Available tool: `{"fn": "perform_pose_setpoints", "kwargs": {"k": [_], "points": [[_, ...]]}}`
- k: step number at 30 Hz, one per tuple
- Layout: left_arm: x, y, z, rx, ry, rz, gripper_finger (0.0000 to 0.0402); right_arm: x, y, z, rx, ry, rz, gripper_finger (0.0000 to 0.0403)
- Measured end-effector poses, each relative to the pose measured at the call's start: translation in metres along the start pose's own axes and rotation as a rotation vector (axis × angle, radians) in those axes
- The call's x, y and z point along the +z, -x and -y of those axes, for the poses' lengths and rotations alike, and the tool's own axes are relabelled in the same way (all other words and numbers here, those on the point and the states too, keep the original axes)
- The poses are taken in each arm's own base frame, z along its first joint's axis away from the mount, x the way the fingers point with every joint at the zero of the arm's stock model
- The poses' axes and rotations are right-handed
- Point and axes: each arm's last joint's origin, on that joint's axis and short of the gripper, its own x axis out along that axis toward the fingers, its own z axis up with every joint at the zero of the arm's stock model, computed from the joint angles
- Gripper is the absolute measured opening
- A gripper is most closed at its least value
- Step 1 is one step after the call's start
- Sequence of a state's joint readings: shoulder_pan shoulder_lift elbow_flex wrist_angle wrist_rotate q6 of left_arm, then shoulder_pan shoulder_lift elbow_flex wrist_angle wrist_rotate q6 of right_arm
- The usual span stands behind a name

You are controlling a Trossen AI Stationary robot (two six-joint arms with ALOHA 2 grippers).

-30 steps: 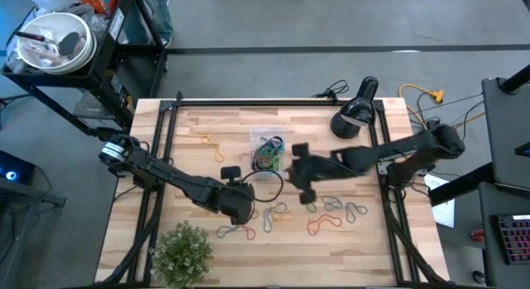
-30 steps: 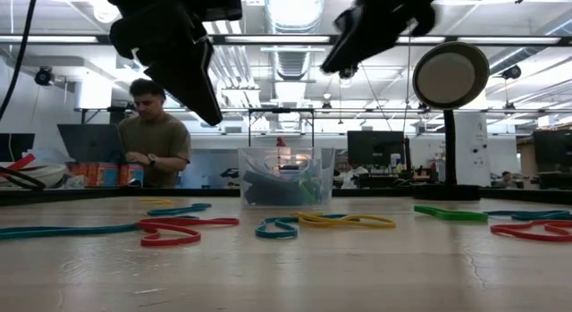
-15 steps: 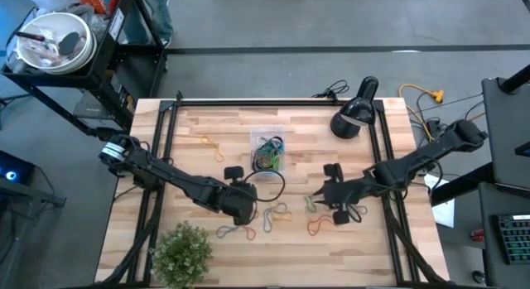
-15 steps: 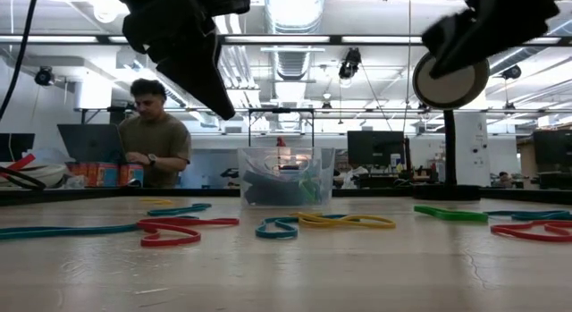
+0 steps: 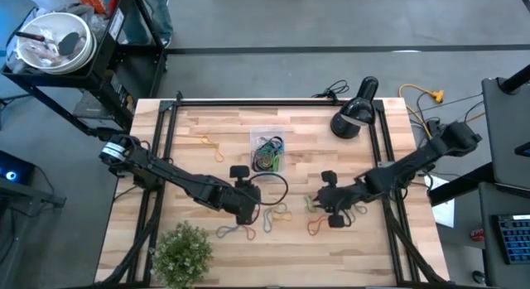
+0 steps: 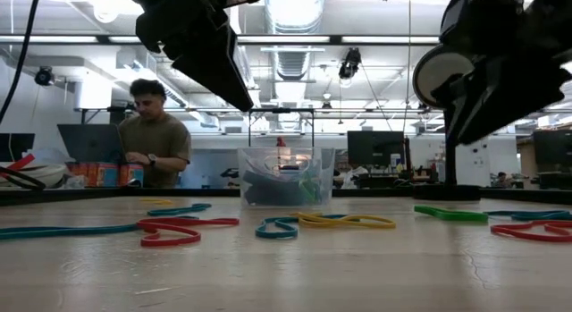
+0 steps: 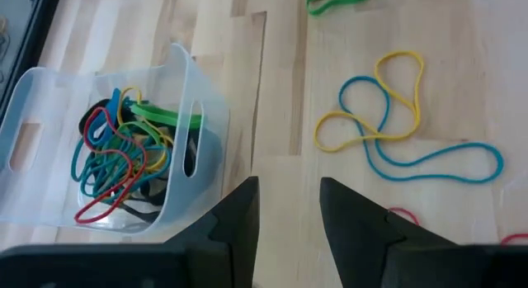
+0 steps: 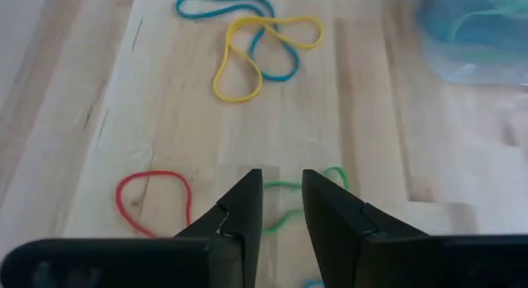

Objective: Pick and place rubber bands into bin
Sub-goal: Put the red rubber band into the transparent bin

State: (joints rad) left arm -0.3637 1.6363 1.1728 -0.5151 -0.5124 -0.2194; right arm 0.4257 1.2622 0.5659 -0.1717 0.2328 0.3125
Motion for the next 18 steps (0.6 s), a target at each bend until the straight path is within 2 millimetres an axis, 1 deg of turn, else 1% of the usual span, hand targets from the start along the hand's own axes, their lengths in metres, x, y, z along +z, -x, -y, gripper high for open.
{"fn": "perform_pose_setpoints", "kwargs": {"k": [5, 8, 11, 14, 18], "points": [[0.000, 0.000, -0.001, 0.001, -0.023, 0.001, 0.0114, -0.003, -0.019, -0.006, 0.004, 0.007, -0.015, 0.0084], [0.000, 0.000, -0.001, 0.001, -0.024, 0.000, 0.0114, -0.009, -0.032, -0.013, 0.010, 0.031, -0.041, 0.0084], [0.000, 0.000, -0.001, 0.002, -0.024, 0.001, 0.0114, -0.016, -0.042, -0.016, 0.002, 0.047, -0.080, 0.0083], [0.000, 0.000, -0.001, 0.001, -0.024, 0.000, 0.0114, -0.019, -0.046, -0.015, -0.012, 0.049, -0.102, 0.0079], [0.000, 0.000, -0.001, 0.002, -0.024, -0.001, 0.0114, -0.018, -0.045, -0.016, -0.013, 0.044, -0.099, 0.0071]]}}
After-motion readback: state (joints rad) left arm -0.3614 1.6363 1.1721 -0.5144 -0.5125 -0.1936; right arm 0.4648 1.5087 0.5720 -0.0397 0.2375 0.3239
